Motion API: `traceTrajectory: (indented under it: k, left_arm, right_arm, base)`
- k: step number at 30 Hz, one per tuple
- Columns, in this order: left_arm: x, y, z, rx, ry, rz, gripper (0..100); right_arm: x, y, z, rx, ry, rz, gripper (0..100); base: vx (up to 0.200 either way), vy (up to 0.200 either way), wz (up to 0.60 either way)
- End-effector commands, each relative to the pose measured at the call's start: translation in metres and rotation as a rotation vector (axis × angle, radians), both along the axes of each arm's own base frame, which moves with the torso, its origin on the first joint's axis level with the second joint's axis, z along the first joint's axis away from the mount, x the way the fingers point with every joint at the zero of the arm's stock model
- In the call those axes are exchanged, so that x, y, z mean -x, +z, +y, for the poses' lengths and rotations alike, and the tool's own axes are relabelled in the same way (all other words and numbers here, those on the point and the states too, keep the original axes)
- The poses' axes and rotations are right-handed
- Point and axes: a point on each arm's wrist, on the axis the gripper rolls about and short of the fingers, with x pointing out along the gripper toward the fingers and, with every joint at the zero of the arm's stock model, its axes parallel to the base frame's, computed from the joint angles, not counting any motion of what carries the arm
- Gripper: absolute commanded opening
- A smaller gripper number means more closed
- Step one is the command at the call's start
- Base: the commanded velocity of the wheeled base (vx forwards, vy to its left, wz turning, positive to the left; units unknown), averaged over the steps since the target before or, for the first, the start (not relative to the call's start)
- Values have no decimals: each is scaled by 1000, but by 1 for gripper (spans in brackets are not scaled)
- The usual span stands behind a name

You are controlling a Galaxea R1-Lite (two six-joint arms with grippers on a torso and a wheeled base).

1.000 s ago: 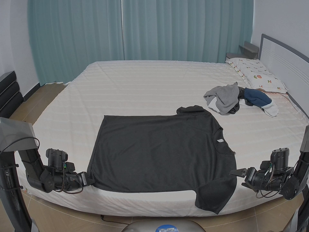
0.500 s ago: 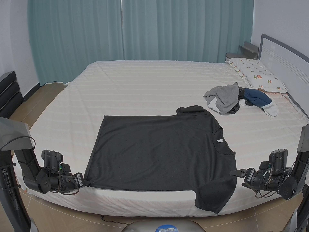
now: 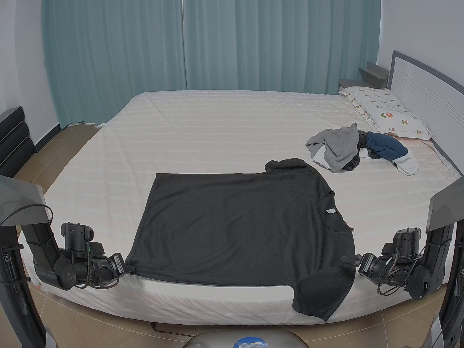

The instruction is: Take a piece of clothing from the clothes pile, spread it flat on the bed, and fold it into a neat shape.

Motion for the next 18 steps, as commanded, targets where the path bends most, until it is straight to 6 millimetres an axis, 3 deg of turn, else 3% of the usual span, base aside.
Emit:
traceTrajectory:
  k: [1,3,4,12,18]
  left_arm:
    - [0,0,0,3,3,1,0]
    - [0,0,0,3,4,0,0]
    - [0,0,0,3,4,0,0]
    - [0,0,0,3,4,1,0]
    - [1,-1,0,3,4,3,0]
  right_arm:
    - [-10,-22,-4,7,-16,5,100]
    - [-13,-21,-4,6,-16,-17,100]
    - [-14,-20,-4,6,-16,-29,0]
    - [-28,-17,-3,9,-14,-84,0]
    - [-46,-4,-4,13,-21,-179,0]
  base:
    - [0,0,0]
    - [0,0,0]
    - [0,0,0]
    - [0,0,0]
    - [0,0,0]
